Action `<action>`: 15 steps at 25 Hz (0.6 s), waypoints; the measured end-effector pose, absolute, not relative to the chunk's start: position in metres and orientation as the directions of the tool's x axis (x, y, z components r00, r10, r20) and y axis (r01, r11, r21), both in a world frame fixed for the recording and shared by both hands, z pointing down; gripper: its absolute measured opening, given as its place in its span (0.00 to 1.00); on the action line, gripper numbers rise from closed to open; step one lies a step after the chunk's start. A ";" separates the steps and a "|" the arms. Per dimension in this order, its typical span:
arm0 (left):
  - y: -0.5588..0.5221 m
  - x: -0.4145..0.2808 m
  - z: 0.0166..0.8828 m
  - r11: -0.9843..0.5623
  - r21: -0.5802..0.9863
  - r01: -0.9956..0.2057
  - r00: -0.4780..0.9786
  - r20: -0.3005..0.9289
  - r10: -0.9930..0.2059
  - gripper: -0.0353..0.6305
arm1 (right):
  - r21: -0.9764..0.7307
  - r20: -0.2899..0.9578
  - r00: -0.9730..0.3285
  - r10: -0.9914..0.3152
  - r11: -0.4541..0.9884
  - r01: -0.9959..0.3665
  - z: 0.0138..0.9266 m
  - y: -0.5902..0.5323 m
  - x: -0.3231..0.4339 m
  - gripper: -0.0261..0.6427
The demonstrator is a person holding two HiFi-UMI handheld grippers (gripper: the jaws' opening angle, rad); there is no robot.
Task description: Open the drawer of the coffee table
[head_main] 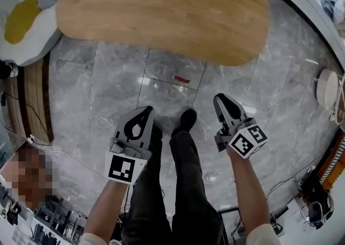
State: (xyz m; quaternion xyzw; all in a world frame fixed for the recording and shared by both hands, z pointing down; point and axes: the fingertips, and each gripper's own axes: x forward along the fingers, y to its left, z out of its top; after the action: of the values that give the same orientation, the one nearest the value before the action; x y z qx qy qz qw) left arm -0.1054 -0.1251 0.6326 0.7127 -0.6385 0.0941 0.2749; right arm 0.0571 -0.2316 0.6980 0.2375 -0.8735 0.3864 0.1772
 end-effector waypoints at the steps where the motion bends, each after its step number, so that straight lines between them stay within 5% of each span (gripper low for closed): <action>1: -0.125 -0.107 0.645 -0.037 0.271 -0.962 0.170 0.486 -0.857 0.08 | -0.593 0.497 -0.822 -0.279 0.583 -0.556 0.715 -0.234 0.055 0.14; 15: -0.129 -0.108 0.780 -0.103 0.282 -0.954 0.239 0.505 -0.830 0.08 | -0.614 0.525 -0.807 -0.270 0.537 -0.579 0.895 -0.259 0.041 0.26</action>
State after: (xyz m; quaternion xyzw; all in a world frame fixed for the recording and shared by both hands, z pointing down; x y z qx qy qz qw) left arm -0.1080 -0.1285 0.7804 0.7344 -0.6071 0.1098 0.2828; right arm 0.0411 -0.2588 0.8946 0.2480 -0.8564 0.4125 0.1871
